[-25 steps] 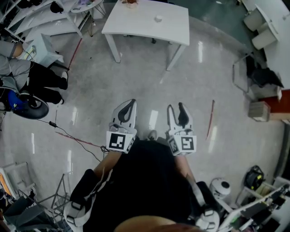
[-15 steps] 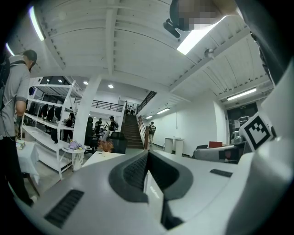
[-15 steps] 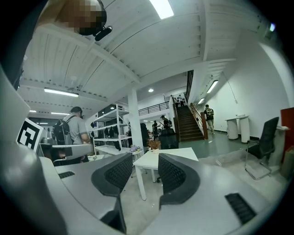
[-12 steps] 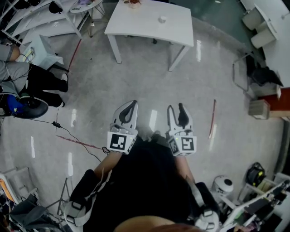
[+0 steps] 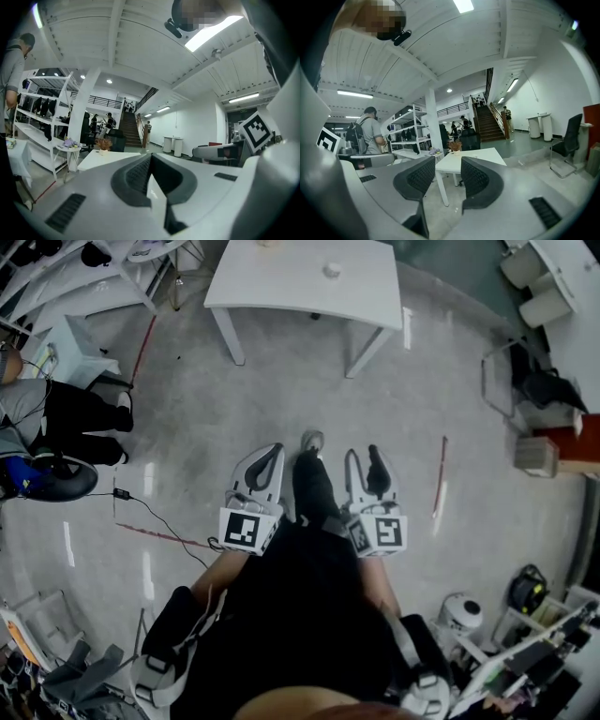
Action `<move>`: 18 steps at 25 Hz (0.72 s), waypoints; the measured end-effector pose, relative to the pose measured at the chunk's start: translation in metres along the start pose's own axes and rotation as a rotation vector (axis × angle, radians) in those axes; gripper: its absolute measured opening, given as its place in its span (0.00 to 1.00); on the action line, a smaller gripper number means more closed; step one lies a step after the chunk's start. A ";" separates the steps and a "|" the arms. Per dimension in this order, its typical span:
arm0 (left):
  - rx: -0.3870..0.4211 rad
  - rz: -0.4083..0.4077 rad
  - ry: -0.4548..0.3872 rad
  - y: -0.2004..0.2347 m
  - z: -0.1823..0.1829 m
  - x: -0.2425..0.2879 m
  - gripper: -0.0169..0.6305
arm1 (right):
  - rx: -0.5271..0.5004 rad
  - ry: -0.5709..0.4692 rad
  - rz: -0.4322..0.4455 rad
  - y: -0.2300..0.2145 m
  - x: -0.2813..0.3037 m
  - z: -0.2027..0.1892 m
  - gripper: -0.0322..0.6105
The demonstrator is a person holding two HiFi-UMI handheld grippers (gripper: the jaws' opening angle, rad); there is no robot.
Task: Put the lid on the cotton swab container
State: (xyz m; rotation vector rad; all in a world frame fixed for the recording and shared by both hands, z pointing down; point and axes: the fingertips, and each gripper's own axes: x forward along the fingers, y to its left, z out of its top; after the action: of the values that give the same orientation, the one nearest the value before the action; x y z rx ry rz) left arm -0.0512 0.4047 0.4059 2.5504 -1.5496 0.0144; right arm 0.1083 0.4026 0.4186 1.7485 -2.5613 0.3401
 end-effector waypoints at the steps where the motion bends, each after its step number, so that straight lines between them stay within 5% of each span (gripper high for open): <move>1: 0.000 -0.001 -0.003 0.002 0.000 0.011 0.03 | -0.005 0.001 0.007 -0.006 0.010 0.000 0.29; 18: 0.040 0.038 -0.004 0.085 0.067 0.276 0.03 | -0.047 0.003 0.109 -0.132 0.274 0.082 0.29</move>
State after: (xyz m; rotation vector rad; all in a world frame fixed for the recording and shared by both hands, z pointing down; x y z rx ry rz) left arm -0.0028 0.1137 0.3758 2.5524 -1.6148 0.0459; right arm 0.1364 0.0894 0.3994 1.5962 -2.6459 0.2824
